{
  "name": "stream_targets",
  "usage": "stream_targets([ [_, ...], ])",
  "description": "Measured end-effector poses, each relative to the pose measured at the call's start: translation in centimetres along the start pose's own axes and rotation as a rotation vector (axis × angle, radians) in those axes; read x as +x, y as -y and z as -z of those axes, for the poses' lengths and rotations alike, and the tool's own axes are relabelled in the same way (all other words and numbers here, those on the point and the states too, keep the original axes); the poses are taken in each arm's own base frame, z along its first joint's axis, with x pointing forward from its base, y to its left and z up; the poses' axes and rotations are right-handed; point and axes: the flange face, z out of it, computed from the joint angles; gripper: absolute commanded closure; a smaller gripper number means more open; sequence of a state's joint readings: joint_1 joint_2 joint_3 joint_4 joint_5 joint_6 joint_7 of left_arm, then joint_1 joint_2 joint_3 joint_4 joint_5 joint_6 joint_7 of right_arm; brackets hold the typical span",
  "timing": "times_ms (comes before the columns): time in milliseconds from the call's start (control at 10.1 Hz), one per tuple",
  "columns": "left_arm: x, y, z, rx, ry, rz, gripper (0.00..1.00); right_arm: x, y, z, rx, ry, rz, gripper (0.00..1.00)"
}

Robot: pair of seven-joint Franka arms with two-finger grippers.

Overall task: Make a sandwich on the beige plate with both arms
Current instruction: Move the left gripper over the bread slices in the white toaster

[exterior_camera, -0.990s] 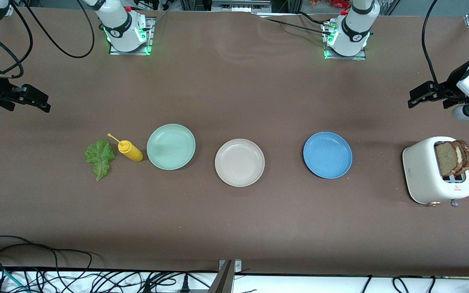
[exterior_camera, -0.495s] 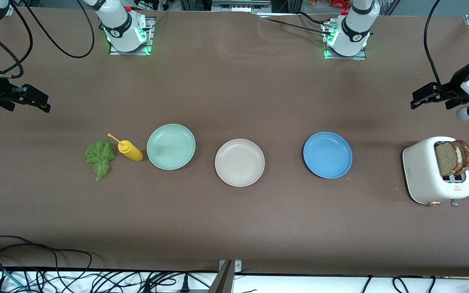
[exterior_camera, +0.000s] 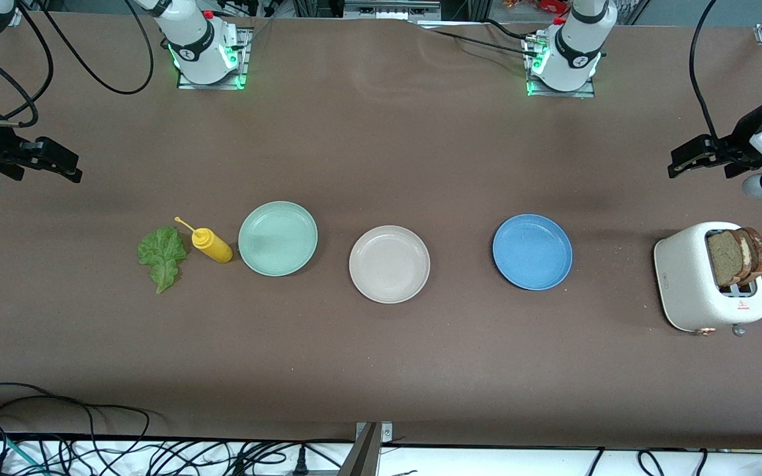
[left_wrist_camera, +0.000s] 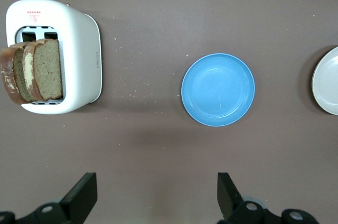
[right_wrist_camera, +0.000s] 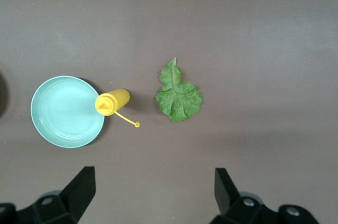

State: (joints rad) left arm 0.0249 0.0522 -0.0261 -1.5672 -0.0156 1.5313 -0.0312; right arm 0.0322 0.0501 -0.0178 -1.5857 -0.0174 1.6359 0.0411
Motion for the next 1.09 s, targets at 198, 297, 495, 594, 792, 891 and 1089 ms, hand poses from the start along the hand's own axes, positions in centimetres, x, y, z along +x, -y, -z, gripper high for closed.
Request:
stream_targets([
  [198, 0.1, 0.3, -0.1, 0.015, -0.001, 0.003, 0.00, 0.0, 0.0, 0.0, 0.000, 0.000, 0.000, 0.00],
  [297, 0.3, 0.7, -0.2, 0.017, -0.002, 0.010, 0.00, 0.0, 0.0, 0.0, 0.000, 0.000, 0.000, 0.00],
  [495, 0.9, 2.3, -0.8, 0.015, -0.004, 0.032, 0.00, 0.0, 0.0, 0.0, 0.000, 0.000, 0.000, 0.00],
  [594, 1.1, 3.0, -1.2, 0.014, -0.001, 0.039, 0.00, 0.0, 0.0, 0.0, 0.000, 0.000, 0.000, 0.00],
  [792, 1.5, 3.7, -1.7, 0.013, 0.004, 0.049, 0.00, 0.0, 0.0, 0.0, 0.000, 0.000, 0.000, 0.00],
  [891, 1.7, 4.0, -2.0, 0.020, 0.008, 0.052, 0.00, 0.0, 0.0, 0.0, 0.000, 0.000, 0.000, 0.00],
  [1089, 2.0, 4.4, -2.5, 0.036, 0.013, 0.055, 0.00, 0.0, 0.0, 0.0, 0.000, 0.000, 0.000, 0.00],
])
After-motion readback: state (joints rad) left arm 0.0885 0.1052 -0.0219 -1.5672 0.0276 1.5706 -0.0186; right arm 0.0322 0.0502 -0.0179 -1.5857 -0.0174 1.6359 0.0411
